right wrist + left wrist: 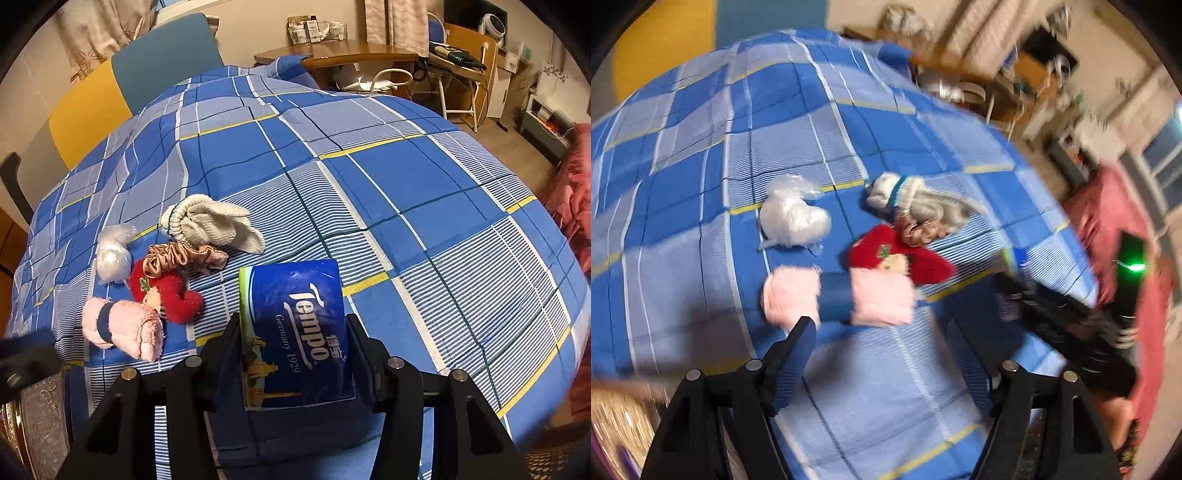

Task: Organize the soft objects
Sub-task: 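Grasp the pink towel roll with the left gripper while the right holds the tissue pack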

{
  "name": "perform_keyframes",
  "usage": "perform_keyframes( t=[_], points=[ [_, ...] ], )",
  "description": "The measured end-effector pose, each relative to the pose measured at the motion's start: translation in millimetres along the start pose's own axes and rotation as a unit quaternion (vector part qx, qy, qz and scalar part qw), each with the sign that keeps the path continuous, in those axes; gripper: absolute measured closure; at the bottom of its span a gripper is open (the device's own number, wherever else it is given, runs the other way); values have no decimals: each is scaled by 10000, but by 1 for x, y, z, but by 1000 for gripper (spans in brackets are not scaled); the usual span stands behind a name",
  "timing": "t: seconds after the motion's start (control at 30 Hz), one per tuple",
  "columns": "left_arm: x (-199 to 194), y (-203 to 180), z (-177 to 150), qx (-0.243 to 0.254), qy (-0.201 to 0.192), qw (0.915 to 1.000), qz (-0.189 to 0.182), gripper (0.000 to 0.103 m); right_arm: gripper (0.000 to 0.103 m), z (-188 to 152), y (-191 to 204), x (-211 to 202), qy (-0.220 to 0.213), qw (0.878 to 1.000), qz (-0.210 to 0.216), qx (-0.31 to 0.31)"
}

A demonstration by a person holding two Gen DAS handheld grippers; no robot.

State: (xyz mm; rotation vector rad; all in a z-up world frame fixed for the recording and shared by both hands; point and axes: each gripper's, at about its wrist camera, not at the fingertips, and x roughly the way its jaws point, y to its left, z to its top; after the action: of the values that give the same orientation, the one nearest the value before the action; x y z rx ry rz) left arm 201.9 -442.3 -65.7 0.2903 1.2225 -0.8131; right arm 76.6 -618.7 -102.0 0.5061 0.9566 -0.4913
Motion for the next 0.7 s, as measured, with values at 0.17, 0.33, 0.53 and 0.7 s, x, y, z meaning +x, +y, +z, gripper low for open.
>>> perform_keyframes(
  t=[0.17,0.33,0.53,0.7],
  points=[
    [29,-16,8,1558,533,9826,863,27,49,2,-2,2,31,10000,15,53],
    [49,-36,1,3234,892,9297,1519,27,49,2,-1,3,54,10000,8,71],
    [72,-32,5,3496,1147,9166,1563,27,49,2,0,3,59,10000,25,58],
    [91,-33,1,3619,1459,9081,1521,27,49,2,1,3,40,10000,27,49]
  ],
)
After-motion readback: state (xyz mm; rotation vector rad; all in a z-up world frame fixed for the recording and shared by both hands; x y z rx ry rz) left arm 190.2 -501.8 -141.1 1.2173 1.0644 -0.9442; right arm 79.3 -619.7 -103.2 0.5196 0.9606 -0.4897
